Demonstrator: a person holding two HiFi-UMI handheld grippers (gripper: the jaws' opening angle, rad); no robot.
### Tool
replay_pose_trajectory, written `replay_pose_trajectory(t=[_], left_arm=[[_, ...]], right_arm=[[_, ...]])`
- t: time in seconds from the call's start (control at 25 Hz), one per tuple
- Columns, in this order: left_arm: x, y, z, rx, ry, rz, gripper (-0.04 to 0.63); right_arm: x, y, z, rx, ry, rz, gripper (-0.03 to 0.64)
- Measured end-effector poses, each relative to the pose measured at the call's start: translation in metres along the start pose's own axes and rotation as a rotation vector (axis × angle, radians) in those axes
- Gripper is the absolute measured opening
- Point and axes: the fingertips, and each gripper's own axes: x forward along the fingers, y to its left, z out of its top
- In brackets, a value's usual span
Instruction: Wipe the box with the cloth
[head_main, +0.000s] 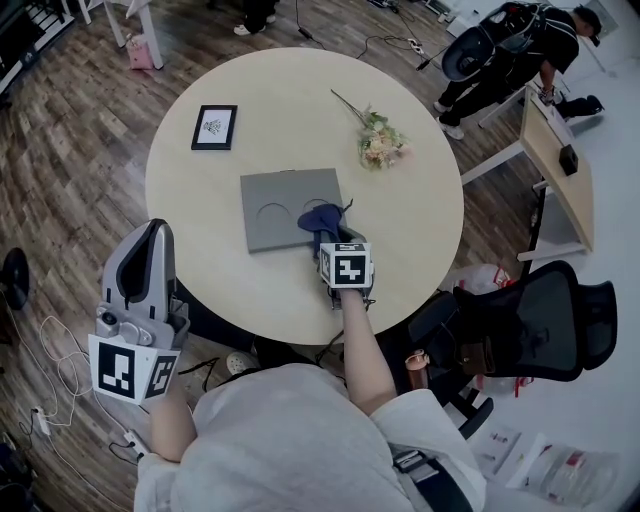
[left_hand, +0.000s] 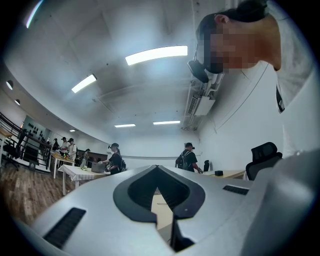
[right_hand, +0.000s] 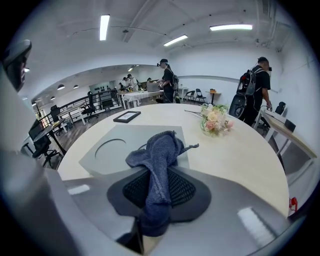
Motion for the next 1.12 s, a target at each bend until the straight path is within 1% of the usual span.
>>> replay_pose_trajectory(t=[0.36,0.52,0.76,0.92,1.12], left_arm=[[0.008,-0.001,-0.001,-0.003,-0.012,-0.01,0.002],[0.016,-0.005,-0.002,-0.004,-0.017,-0.021,0.002],[0.026,-0.011,-0.006,-0.002,-0.019,-0.022,0.002],[0.022,-0.011,-0.005,0.002,-0.018,-0.022,0.002],[0.011,-0.007,0.007,0.01,-0.029,-0.026,0.002]], right_arm=[[-0.006,-0.038,-0.007,0.041,-0.004,-0.069,0.089],[-0.007,-0.047,-0.009,0.075,-0.008,-0.072,0.089],[-0.005,-0.048,-0.008,0.054,-0.01,-0.067,0.089],[-0.009,-0.042,-0.007,0.029,-0.024,-0.065,0.091],[-0.032,-0.003,0.022,-0.005,-0.14,-0.008,0.091]])
